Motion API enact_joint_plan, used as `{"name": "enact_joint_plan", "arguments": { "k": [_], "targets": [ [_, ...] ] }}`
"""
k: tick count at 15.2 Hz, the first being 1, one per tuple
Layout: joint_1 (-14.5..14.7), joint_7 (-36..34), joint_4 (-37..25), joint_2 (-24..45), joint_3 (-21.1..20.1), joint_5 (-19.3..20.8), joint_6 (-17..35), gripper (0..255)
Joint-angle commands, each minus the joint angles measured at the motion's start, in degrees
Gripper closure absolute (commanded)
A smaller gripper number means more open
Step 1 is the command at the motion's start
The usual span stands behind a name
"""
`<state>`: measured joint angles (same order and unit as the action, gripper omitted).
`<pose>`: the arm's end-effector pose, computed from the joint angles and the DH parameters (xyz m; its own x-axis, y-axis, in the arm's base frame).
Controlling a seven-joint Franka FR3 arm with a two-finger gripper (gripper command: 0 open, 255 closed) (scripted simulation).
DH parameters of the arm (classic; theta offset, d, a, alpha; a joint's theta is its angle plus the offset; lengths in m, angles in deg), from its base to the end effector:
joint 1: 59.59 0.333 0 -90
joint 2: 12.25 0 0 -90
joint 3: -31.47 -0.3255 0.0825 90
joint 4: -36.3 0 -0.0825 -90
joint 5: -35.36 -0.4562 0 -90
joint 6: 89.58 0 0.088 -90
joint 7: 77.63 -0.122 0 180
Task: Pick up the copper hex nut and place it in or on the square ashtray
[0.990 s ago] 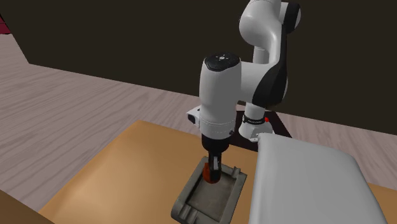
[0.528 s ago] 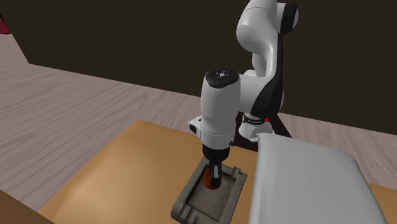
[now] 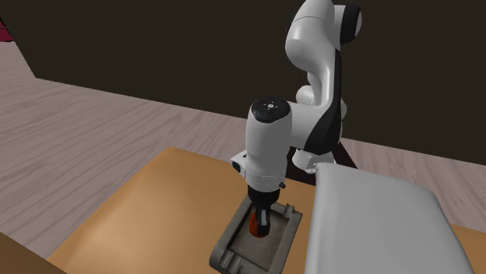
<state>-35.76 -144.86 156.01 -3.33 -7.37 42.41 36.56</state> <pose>0.2933 0.5503 0.3167 0.9999 -0.0121 -0.0009 -0.0121 -0.9999 0.0060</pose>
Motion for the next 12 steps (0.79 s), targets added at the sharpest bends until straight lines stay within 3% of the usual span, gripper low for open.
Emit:
{"name": "enact_joint_plan", "arguments": {
  "k": [1, 3, 4, 9, 12],
  "targets": [
    [0.01, -0.02, 0.02, 0.03, 0.0, 0.03, 0.05, 255],
    [0.01, -0.02, 0.02, 0.03, 0.0, 0.03, 0.05, 255],
    [0.01, -0.03, 0.02, 0.03, 0.0, 0.03, 0.05, 0],
    [0.01, -0.03, 0.02, 0.03, 0.0, 0.03, 0.05, 0],
    [-0.64, 1.86, -2.8, -3.2, -0.52, -2.69, -5.19, 0]
  ]
}}
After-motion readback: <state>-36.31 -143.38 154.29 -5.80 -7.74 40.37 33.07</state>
